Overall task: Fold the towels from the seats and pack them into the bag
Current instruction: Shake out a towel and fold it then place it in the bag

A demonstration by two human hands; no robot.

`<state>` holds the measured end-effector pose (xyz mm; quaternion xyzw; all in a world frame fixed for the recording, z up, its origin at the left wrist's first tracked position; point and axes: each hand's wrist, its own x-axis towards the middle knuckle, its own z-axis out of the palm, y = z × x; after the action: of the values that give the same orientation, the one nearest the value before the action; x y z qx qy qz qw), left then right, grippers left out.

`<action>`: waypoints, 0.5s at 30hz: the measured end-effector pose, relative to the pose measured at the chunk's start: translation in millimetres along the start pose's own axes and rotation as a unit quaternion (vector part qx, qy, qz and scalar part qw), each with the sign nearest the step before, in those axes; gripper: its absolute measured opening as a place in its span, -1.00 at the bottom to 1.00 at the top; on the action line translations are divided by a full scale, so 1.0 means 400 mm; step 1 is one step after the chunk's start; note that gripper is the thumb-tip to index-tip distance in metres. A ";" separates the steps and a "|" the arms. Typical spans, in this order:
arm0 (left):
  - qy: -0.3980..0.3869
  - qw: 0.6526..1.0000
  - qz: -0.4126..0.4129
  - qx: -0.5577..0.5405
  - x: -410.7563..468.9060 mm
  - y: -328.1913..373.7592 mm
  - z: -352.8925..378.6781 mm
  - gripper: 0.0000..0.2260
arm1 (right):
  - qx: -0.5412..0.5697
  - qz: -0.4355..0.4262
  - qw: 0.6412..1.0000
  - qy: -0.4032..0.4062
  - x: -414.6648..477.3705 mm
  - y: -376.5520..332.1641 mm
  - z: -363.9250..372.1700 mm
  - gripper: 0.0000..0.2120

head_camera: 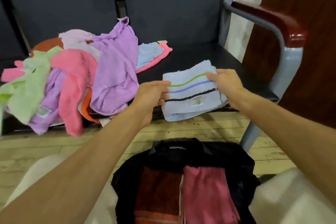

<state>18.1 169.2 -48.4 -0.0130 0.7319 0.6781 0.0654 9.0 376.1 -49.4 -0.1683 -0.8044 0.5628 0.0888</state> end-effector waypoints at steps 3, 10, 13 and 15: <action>0.026 0.999 0.005 -0.024 0.001 0.011 -0.027 -0.80 | -0.062 -0.102 0.993 -0.015 -0.066 -0.059 -0.007 -0.82; -0.001 0.996 -0.083 -0.039 -0.039 -0.017 -0.030 -0.91 | 0.128 -0.080 0.985 -0.087 -0.197 -0.141 0.030 -0.85; -0.039 0.990 -0.122 -0.055 -0.060 -0.025 -0.046 -0.86 | 0.280 -0.030 0.946 -0.158 -0.242 -0.133 0.055 -0.85; -0.098 0.971 -0.185 -0.119 -0.092 -0.025 -0.050 -0.82 | 0.338 -0.006 0.921 -0.194 -0.263 -0.119 0.066 -0.82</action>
<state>54.0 145.7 -52.6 -0.0891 0.6208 0.7347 0.2586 89.7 299.2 -9.4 -0.0106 -0.5687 0.8224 -0.0143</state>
